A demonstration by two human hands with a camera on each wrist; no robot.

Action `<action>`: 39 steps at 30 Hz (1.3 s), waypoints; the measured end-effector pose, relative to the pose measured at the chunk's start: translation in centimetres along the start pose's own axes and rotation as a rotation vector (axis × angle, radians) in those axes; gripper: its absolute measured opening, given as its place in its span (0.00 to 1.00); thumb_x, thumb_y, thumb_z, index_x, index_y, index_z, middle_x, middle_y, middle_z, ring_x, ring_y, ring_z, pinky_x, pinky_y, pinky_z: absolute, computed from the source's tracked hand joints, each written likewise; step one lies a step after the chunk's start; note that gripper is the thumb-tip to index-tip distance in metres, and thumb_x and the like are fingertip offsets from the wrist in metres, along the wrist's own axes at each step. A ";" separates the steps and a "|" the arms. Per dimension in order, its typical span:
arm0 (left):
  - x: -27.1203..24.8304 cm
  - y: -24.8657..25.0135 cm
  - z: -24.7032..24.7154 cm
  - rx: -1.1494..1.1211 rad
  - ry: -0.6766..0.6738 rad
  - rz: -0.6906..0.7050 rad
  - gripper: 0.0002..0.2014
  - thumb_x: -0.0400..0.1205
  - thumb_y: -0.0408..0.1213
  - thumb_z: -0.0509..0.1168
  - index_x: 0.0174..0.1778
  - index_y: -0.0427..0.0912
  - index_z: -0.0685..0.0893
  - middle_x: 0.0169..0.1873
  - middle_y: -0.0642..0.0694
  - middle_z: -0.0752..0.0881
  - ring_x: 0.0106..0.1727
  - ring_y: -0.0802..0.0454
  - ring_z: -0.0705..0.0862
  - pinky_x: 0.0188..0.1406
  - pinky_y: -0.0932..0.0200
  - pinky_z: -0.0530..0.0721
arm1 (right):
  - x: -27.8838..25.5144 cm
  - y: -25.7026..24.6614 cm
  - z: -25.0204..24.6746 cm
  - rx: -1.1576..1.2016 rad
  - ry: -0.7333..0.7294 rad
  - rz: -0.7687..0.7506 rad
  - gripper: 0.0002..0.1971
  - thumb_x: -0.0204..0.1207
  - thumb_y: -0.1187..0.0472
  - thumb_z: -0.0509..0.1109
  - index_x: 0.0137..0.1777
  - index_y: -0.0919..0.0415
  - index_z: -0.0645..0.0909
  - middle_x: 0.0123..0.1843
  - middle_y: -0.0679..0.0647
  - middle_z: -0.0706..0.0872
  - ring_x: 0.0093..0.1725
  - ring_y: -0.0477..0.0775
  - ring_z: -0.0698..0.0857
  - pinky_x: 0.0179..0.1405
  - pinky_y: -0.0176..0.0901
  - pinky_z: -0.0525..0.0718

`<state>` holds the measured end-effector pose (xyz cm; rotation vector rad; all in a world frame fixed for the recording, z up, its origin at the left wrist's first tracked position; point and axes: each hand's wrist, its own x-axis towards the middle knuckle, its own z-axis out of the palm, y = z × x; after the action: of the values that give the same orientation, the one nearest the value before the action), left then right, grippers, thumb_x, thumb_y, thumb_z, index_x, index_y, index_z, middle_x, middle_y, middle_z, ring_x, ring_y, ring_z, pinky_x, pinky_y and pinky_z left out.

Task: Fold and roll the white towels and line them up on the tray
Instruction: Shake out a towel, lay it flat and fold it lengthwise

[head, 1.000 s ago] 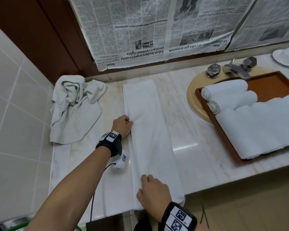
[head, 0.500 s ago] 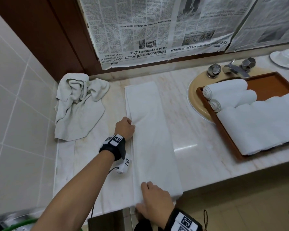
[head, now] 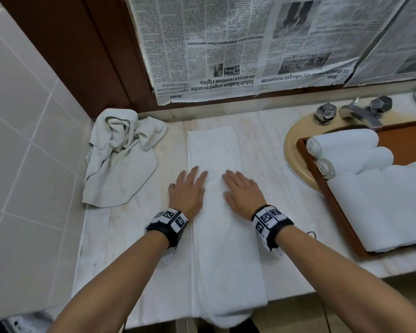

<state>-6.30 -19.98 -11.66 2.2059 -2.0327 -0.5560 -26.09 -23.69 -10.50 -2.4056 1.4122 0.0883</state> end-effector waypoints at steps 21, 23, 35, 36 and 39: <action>13.6 3.2 -3.5 -0.097 -0.026 -0.278 0.25 0.89 0.46 0.50 0.85 0.56 0.60 0.86 0.57 0.54 0.84 0.40 0.58 0.77 0.32 0.61 | 14.4 9.7 -4.6 0.051 -0.066 -0.096 0.36 0.87 0.41 0.52 0.88 0.54 0.43 0.89 0.49 0.42 0.87 0.51 0.43 0.86 0.55 0.47; 11.2 3.3 -3.1 -0.150 0.036 -0.189 0.25 0.86 0.48 0.57 0.80 0.51 0.69 0.83 0.51 0.65 0.79 0.41 0.67 0.74 0.39 0.70 | 11.4 8.7 -4.7 0.163 0.042 -0.077 0.33 0.86 0.47 0.60 0.86 0.61 0.57 0.87 0.56 0.56 0.86 0.58 0.56 0.83 0.54 0.58; -7.6 5.7 1.3 -0.446 -0.095 -0.258 0.21 0.79 0.43 0.71 0.68 0.52 0.76 0.43 0.52 0.83 0.47 0.54 0.82 0.52 0.56 0.82 | -14.9 1.3 1.7 0.217 -0.202 -0.036 0.31 0.72 0.27 0.55 0.61 0.50 0.78 0.55 0.45 0.78 0.56 0.48 0.77 0.51 0.45 0.77; -8.5 5.9 1.4 -0.477 -0.093 -0.270 0.22 0.79 0.42 0.72 0.68 0.51 0.76 0.42 0.52 0.84 0.47 0.53 0.83 0.52 0.56 0.82 | -15.5 0.9 2.3 0.171 -0.173 -0.032 0.28 0.74 0.30 0.58 0.60 0.51 0.79 0.56 0.47 0.78 0.57 0.51 0.77 0.50 0.47 0.76; -10.8 6.3 1.7 -0.636 -0.089 -0.342 0.20 0.78 0.42 0.74 0.63 0.46 0.77 0.40 0.48 0.89 0.48 0.51 0.87 0.53 0.54 0.84 | -16.3 -0.3 3.0 0.098 -0.070 0.017 0.18 0.79 0.43 0.65 0.61 0.54 0.79 0.58 0.52 0.79 0.58 0.58 0.78 0.51 0.51 0.75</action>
<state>-13.29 -9.80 -9.12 2.1277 -1.2432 -1.1584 -33.66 -8.93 -9.48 -2.2889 1.3738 0.1048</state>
